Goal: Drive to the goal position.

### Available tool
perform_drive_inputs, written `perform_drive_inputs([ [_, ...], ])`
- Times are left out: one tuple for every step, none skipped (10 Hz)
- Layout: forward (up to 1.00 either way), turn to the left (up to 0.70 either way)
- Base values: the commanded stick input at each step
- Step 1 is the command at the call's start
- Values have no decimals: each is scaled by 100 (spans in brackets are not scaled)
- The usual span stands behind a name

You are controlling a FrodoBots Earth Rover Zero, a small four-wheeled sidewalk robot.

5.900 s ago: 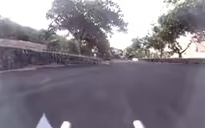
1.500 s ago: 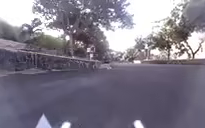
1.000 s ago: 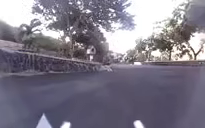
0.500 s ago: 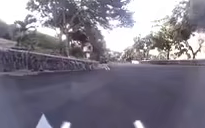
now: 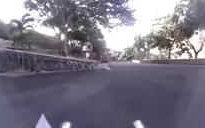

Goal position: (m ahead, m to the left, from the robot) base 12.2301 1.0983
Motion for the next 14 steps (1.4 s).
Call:
perform_drive_inputs([
  [67, 2],
  [67, 2],
  [67, -4],
  [67, -14],
  [67, -24],
  [67, -18],
  [67, -8],
  [67, 2],
  [67, 2],
  [67, 2],
  [67, -27],
  [67, -27],
  [67, -27],
  [67, 2],
])
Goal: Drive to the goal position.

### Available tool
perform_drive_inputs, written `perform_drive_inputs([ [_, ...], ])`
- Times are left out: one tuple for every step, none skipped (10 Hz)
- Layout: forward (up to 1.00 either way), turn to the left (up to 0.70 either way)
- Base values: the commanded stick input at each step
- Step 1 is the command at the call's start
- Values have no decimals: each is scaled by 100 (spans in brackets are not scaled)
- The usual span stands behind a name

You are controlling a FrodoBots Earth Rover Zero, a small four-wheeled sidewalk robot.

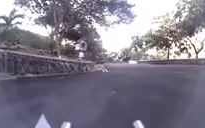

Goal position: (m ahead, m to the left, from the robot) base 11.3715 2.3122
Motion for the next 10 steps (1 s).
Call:
perform_drive_inputs([
  [67, 2],
  [67, 2],
  [67, 2],
  [67, 2],
  [67, 2],
  [67, 2],
  [67, 2],
  [67, 2],
  [67, 2],
  [67, 2],
])
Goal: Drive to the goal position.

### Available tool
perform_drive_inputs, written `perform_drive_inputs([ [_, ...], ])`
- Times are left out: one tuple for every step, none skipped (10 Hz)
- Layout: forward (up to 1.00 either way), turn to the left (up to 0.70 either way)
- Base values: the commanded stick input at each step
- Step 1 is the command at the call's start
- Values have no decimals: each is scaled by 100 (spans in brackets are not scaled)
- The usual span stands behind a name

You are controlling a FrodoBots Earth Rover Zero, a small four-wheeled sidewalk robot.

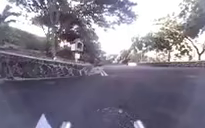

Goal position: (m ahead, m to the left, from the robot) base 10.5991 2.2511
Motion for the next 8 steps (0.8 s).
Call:
perform_drive_inputs([
  [67, 2],
  [67, 2],
  [67, 2],
  [67, 2],
  [67, 2],
  [67, 2],
  [67, 2],
  [67, 2],
])
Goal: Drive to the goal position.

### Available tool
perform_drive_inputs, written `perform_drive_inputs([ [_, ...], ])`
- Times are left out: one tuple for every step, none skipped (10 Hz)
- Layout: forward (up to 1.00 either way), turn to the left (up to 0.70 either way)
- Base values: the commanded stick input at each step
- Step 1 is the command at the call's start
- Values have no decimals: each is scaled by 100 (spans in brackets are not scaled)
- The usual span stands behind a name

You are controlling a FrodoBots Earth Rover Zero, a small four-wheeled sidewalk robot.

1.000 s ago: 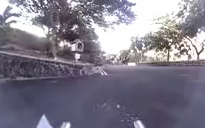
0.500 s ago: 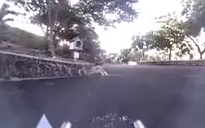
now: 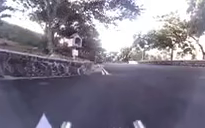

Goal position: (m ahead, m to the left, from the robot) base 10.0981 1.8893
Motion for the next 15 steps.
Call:
perform_drive_inputs([
  [67, -26],
  [67, -27],
  [67, -27],
  [67, -18],
  [67, -9],
  [67, 1],
  [67, 2],
  [67, 2],
  [67, 2],
  [67, 2],
  [67, 2],
  [67, 2],
  [67, 2],
  [67, 2],
  [67, -5],
])
